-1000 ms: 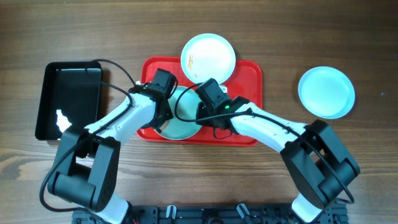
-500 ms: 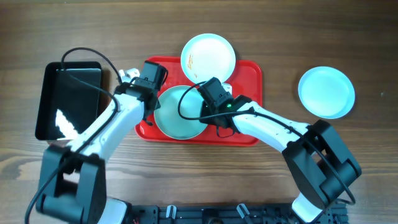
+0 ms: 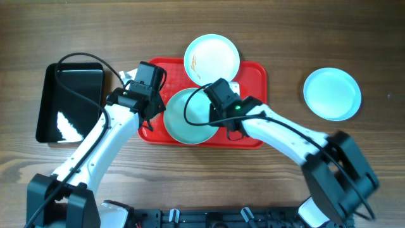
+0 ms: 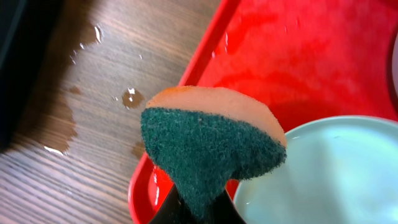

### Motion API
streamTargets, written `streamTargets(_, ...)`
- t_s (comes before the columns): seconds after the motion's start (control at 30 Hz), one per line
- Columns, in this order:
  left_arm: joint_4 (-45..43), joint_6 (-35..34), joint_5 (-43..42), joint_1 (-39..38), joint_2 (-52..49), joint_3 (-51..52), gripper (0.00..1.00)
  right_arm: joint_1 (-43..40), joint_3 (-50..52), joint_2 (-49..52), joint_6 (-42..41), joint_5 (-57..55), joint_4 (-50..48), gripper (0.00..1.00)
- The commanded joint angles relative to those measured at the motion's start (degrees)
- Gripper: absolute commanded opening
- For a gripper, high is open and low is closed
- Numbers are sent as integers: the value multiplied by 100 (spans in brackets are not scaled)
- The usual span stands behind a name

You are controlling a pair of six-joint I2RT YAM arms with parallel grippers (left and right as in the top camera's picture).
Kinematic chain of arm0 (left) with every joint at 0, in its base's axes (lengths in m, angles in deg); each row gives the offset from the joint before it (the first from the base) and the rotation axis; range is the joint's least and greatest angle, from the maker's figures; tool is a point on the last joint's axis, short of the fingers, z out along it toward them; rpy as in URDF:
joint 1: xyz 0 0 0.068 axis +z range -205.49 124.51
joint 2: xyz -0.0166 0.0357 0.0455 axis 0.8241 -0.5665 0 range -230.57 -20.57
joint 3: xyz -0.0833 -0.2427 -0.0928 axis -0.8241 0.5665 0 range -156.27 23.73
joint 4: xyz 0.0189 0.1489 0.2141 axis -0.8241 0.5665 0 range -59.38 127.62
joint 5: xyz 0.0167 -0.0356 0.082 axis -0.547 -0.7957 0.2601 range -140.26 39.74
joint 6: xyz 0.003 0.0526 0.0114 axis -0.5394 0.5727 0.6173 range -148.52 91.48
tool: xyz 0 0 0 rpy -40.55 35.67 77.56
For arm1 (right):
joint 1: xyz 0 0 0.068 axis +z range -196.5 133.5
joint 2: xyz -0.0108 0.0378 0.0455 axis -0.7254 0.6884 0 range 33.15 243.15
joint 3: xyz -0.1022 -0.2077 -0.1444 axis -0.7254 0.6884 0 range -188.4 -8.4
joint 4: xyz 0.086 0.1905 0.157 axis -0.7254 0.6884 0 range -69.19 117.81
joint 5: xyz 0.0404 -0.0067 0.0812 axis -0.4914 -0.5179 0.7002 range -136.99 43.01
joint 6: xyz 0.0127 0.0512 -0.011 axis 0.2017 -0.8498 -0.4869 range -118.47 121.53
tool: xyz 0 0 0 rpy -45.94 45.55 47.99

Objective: Clean dirty plates on tray and stack at the side

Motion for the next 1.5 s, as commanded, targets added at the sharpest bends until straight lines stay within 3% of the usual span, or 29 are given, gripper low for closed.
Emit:
streamTargets(0.0,81,28,-522,4,-59,-46,4,-35,-219,-640,597,-1117,282,4)
streamTargets(0.3,107,50,-1473,0,-138,-26,4,-33,-238,-1469,1888,-2046,428,4)
streamTargets(0.8,-297,46,-1746,-289,-138,341,4,7,-236,-1589,3888,-3353,341,4)
streamTargets(1.0,-439,42,-1845,-409,-138,341,4,387,-236,-1589,4640,-4057,249,4)
streamTargets(1.17,-678,39,-2247,-542,-138,341,4,741,-236,-1587,4662,-3569,203,4)
streamTargets(1.47,-529,26,-2129,-621,-122,339,4,776,-221,-1423,3252,-2981,319,4)
